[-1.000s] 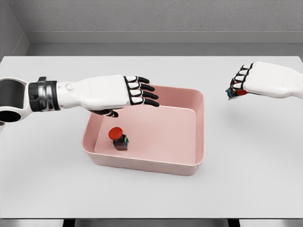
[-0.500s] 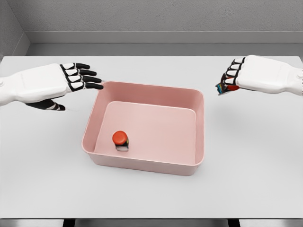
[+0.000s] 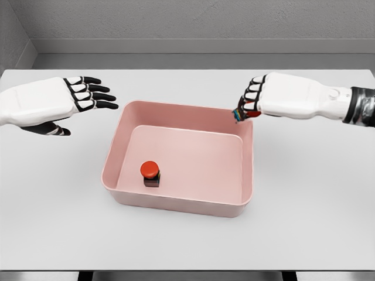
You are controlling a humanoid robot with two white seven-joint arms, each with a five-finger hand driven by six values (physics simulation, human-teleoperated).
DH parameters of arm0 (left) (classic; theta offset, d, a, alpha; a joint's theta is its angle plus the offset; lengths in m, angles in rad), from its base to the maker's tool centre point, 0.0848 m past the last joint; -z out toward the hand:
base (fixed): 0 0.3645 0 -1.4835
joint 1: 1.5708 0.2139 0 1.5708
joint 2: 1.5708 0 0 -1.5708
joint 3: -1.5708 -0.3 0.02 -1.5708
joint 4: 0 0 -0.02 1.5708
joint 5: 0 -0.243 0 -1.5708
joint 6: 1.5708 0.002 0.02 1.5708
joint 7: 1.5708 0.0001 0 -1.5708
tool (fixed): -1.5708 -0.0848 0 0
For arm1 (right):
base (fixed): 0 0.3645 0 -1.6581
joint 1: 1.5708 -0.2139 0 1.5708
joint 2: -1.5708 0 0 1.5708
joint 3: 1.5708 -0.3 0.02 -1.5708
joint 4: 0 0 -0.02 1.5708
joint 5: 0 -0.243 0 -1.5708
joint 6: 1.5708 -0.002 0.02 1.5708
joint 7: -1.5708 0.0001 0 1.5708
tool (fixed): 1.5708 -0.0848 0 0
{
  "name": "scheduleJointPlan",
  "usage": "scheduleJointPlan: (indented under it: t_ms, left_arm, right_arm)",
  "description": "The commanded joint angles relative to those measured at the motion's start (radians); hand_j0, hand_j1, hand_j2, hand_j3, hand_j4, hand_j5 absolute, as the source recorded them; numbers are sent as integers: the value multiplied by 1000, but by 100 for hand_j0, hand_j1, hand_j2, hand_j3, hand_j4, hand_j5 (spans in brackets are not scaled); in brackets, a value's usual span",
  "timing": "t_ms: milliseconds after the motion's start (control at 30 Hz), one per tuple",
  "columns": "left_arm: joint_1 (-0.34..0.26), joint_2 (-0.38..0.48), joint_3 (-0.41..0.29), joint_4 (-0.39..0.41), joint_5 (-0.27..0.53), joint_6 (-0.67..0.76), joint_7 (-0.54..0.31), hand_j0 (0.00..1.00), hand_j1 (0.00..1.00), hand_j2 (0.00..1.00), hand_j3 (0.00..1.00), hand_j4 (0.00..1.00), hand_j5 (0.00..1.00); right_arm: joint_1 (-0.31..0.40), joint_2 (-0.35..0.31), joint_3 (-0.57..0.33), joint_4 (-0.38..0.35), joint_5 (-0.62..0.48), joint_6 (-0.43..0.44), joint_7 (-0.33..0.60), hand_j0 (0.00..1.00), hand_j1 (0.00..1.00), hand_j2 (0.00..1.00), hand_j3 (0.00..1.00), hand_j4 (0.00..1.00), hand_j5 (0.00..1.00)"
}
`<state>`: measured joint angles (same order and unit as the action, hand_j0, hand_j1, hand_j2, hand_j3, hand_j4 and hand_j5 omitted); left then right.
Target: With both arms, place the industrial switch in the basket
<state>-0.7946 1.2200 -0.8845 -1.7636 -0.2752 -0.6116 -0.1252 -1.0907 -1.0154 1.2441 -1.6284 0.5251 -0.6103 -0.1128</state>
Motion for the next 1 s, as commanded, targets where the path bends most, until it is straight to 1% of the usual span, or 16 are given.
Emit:
scheduleJointPlan:
  t_ms: [0, 167, 467, 500, 533, 600, 633, 733, 833, 900, 967]
  left_arm:
    - [0, 3, 2, -1, 7, 1, 1, 100, 100, 100, 100, 100, 100]
    - [0, 3, -1, 1, 7, 1, 1, 100, 100, 100, 100, 100, 100]
    - [3, 1, -11, 1, 5, 1, -1, 100, 100, 100, 100, 100, 100]
    - [3, 1, -11, 1, 5, 1, 1, 100, 100, 100, 100, 100, 100]
    - [2, 1, -10, -1, 5, 1, 1, 100, 100, 100, 100, 100, 100]
    - [2, -1, -8, 1, 5, 1, 1, 100, 100, 100, 100, 100, 100]
    - [2, 1, -5, 1, 5, 1, 1, 100, 100, 100, 100, 100, 100]
    - [2, 3, -5, 1, 5, 1, 1, 100, 100, 100, 100, 100, 100]
    - [3, 6, -2, 1, 5, 1, 1, 100, 100, 100, 100, 100, 100]
    - [3, 6, -8, 1, 4, 1, 1, 100, 100, 100, 100, 100, 100]
    - [3, 6, -1, -1, 5, 1, 7, 100, 100, 100, 100, 100, 100]
  right_arm:
    - [0, 43, 0, -2, -8, -1, 1, 48, 48, 48, 48, 48, 48]
    - [2, 92, 6, -7, -8, -1, 9, 48, 48, 48, 48, 48, 48]
    - [-2, 90, 8, -34, -8, -1, 9, 48, 48, 48, 48, 48, 48]
    - [-8, 90, 8, -34, -8, -1, 9, 52, 52, 52, 52, 52, 52]
    - [-9, 90, 8, -34, -8, -1, 9, 61, 61, 61, 61, 61, 61]
    - [-14, 92, 6, -37, -8, -1, 9, 86, 86, 86, 86, 86, 86]
    - [-15, 92, 6, -37, -8, -1, 10, 93, 93, 93, 93, 93, 93]
    - [-21, 93, 6, -48, -7, -1, 10, 100, 100, 100, 100, 100, 100]
    - [-34, 116, 6, -50, -8, -1, 10, 100, 100, 100, 100, 100, 100]
    - [-43, 113, 5, -50, -8, -1, 9, 100, 100, 100, 100, 100, 100]
    - [-49, 87, -2, -44, -10, -1, 7, 100, 100, 100, 100, 100, 100]
